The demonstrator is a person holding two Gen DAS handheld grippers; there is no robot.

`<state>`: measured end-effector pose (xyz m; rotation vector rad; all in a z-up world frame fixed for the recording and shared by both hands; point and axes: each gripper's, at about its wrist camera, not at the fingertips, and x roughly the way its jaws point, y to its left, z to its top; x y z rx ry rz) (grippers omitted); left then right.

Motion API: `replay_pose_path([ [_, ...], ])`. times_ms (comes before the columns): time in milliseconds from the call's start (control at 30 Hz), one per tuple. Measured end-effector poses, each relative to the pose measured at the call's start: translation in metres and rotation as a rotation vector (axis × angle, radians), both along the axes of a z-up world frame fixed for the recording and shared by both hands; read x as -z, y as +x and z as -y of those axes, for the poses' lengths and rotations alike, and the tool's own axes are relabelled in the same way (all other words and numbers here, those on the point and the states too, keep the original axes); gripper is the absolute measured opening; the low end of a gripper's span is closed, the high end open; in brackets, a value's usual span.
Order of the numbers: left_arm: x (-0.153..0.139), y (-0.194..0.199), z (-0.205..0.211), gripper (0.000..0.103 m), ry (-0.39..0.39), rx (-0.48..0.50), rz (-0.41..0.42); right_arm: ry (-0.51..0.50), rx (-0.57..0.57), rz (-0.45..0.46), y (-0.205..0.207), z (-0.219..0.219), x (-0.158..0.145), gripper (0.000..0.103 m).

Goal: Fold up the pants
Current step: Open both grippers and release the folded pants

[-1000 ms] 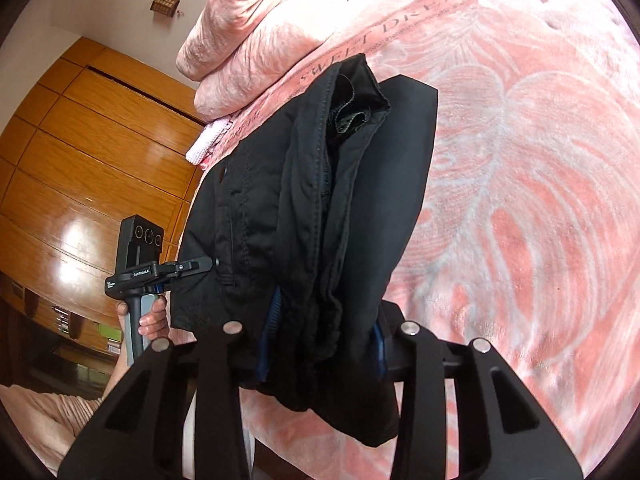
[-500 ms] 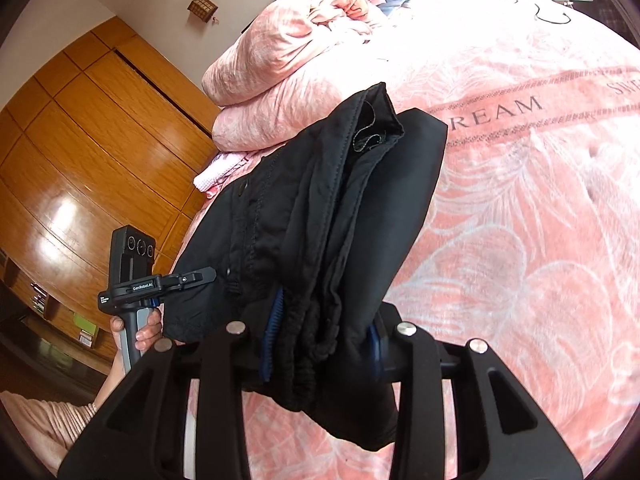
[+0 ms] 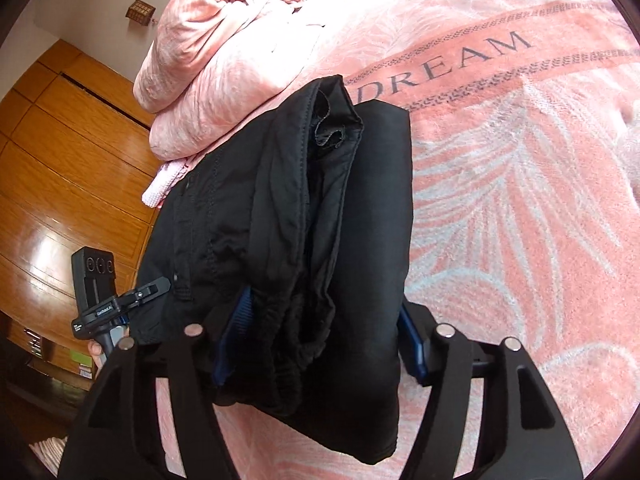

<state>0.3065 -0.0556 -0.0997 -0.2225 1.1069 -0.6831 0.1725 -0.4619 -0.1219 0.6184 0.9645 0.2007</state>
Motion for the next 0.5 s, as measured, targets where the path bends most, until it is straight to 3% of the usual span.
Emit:
replay_pose_path([
  [67, 0.000, 0.001, -0.007, 0.078, 0.033, -0.037, 0.010, -0.038, 0.008, 0.002, 0.000, -0.005, -0.004, 0.082],
  [167, -0.013, -0.013, -0.012, 0.080, 0.089, -0.096, 0.060, -0.126, 0.060, 0.007, -0.005, -0.012, -0.018, 0.091],
  [267, -0.033, -0.036, -0.021, 0.091, 0.176, -0.171, 0.159, -0.205, 0.103, 0.018, -0.017, -0.021, -0.036, 0.094],
  [367, -0.055, -0.068, -0.029, 0.092, 0.183, -0.208, 0.196, -0.295, 0.131, 0.049, -0.035, -0.037, -0.057, 0.095],
  [500, -0.077, -0.102, -0.025, 0.093, 0.192, -0.235, 0.190, -0.290, 0.160, 0.098, -0.067, -0.059, -0.085, 0.100],
])
